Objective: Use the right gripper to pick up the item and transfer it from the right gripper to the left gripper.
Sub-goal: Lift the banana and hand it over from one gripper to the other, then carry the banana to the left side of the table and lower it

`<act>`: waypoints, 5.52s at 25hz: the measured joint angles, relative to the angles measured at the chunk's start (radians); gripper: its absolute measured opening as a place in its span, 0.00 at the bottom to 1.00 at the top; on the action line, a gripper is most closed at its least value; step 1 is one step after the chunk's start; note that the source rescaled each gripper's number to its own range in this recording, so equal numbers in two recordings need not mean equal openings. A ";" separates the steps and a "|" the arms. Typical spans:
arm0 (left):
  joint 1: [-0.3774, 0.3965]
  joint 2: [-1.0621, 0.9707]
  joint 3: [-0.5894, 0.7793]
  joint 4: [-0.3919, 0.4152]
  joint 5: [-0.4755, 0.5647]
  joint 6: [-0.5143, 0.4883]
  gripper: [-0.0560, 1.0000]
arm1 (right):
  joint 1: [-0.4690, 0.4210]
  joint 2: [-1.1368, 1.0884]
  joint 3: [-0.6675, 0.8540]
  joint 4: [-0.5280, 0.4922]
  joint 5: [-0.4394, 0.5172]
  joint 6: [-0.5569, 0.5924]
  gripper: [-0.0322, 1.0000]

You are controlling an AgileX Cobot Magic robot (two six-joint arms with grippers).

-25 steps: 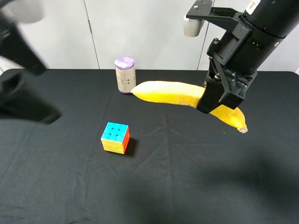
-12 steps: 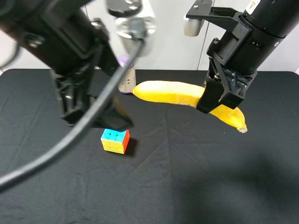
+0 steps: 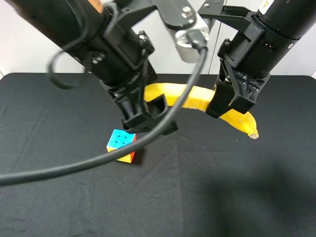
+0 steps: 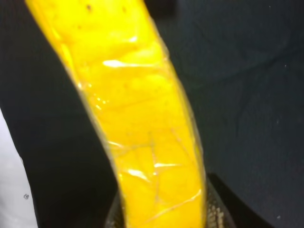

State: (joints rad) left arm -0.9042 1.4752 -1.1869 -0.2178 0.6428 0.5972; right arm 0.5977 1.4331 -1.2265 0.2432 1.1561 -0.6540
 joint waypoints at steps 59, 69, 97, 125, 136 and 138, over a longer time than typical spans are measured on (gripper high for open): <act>0.000 0.066 0.000 -0.008 -0.139 0.019 0.06 | 0.000 -0.214 -0.038 -0.056 0.058 0.340 1.00; 0.000 0.066 0.000 -0.008 -0.139 0.019 0.06 | 0.000 -0.479 0.133 -0.206 0.060 0.560 1.00; 0.000 0.066 0.000 -0.008 -0.142 0.019 0.06 | 0.000 -1.413 0.693 -0.344 -0.023 0.793 1.00; 0.000 0.066 0.000 -0.008 -0.142 0.019 0.06 | 0.000 -1.440 0.737 -0.319 -0.125 0.732 1.00; 0.000 0.066 0.000 -0.008 -0.142 0.019 0.06 | -0.297 -1.440 0.737 -0.319 -0.126 0.731 1.00; 0.000 0.066 0.000 -0.008 -0.142 0.019 0.06 | -0.366 -1.440 0.737 -0.319 -0.126 0.731 1.00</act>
State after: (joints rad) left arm -0.9042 1.5409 -1.1869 -0.2260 0.5010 0.6162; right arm 0.2314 -0.0068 -0.4896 -0.0762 1.0298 0.0771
